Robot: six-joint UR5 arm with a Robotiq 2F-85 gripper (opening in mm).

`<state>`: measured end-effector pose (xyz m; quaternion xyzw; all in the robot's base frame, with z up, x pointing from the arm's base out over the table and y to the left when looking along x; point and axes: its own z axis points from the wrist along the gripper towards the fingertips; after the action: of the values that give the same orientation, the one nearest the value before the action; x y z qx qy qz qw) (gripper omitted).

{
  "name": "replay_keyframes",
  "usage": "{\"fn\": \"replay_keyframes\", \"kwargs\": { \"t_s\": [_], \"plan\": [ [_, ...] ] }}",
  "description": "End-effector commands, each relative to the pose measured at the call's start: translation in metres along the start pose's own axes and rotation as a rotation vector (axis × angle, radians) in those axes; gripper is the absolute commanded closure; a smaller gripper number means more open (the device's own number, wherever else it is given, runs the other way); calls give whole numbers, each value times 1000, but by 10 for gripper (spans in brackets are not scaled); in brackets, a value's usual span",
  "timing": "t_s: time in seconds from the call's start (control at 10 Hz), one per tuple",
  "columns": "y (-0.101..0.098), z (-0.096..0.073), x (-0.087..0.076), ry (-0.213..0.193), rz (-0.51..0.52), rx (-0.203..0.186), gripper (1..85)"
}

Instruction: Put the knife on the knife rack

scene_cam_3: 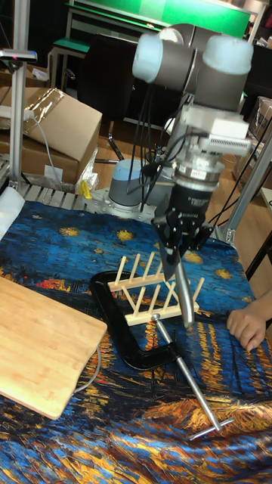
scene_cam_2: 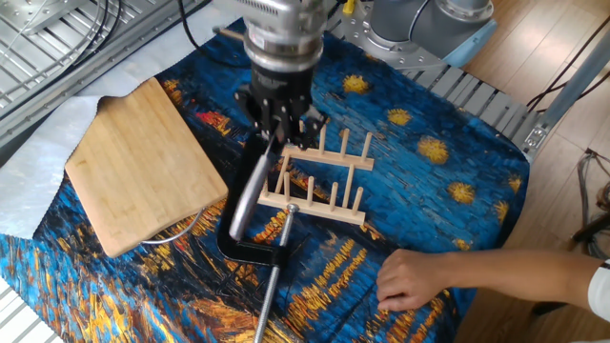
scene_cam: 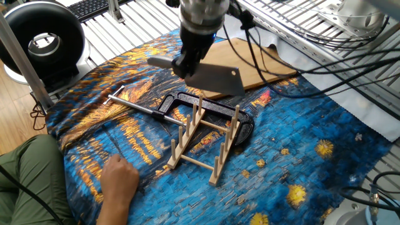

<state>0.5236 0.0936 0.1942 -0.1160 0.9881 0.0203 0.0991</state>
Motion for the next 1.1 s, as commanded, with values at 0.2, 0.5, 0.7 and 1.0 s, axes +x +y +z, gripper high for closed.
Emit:
{"fn": "replay_keyframes", "kwargs": {
  "t_s": [0.2, 0.5, 0.7, 1.0],
  "plan": [
    [-7, 28, 4, -32, -89, -8, 847],
    [-2, 32, -2, -64, -137, -18, 847],
    [-2, 39, 0, -82, -145, -13, 847],
    [-4, 54, 0, -105, -164, -23, 847]
  ]
}}
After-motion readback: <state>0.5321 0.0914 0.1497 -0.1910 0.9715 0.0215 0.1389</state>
